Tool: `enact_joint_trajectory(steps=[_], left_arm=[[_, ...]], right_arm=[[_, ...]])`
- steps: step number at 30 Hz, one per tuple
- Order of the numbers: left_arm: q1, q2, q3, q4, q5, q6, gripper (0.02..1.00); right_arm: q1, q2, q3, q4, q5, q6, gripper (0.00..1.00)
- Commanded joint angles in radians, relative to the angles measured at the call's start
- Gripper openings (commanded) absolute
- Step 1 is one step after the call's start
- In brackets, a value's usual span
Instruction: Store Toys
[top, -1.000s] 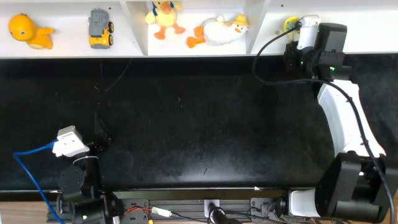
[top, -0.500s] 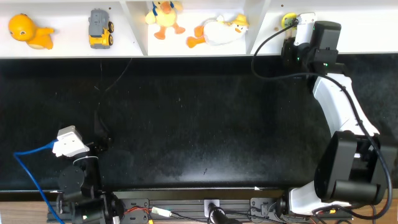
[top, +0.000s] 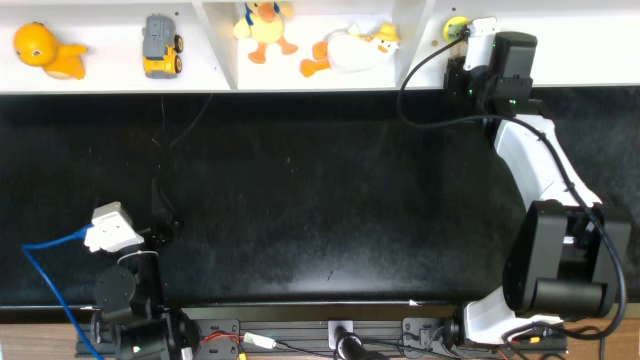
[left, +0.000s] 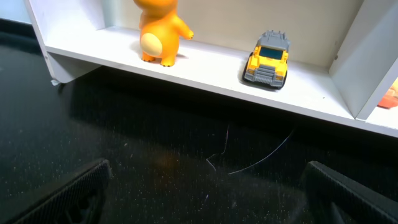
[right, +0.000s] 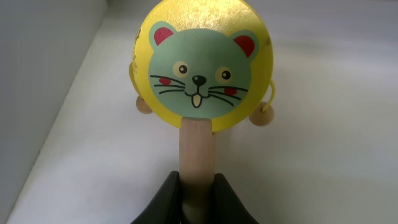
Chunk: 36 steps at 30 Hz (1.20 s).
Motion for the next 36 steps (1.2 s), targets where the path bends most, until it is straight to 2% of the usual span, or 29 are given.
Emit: enact_joint_trajectory(steps=[1, 3, 8, 12, 18, 20, 23, 26, 31, 34, 36], left_arm=[[0.006, -0.011, -0.001, -0.003, 0.003, 0.003, 0.996], [0.006, -0.011, -0.001, -0.003, 0.003, 0.003, 0.998], [0.006, -0.011, -0.001, -0.003, 0.003, 0.003, 0.998], [0.006, -0.011, -0.001, -0.003, 0.003, 0.003, 0.998], [0.006, -0.011, -0.001, -0.003, 0.003, 0.003, 0.998], [0.006, -0.011, -0.001, -0.003, 0.003, 0.003, 0.998], [0.006, -0.011, -0.001, -0.003, 0.003, 0.003, 0.998], [0.006, -0.011, -0.001, -0.003, 0.003, 0.003, 0.998], [0.006, -0.011, -0.001, -0.003, 0.003, 0.003, 0.998], [0.006, -0.011, -0.001, -0.003, 0.003, 0.003, 0.998], [0.006, -0.011, -0.001, -0.003, 0.003, 0.003, 0.998]], right_arm=[[0.007, 0.031, -0.002, -0.011, -0.01, 0.008, 0.4], [0.007, 0.031, -0.002, -0.015, -0.01, 0.017, 0.538], [0.006, 0.024, -0.001, -0.019, -0.003, 0.076, 0.998], [0.005, -0.016, -0.001, -0.042, 0.025, 0.106, 0.996], [0.004, -0.172, 0.0, -0.206, 0.218, 0.205, 0.996], [-0.002, -0.244, 0.0, -0.299, 0.289, 0.263, 0.998], [-0.029, -0.349, 0.0, -0.438, 0.342, 0.368, 0.996], [-0.087, -0.441, 0.0, -0.566, 0.359, 0.49, 0.996], [-0.24, -0.52, 0.0, -0.73, 0.341, 0.685, 0.993], [-0.33, -0.526, 0.0, -0.777, 0.243, 0.707, 0.993], [-0.368, -0.523, -0.001, -0.793, 0.213, 0.707, 0.993]])
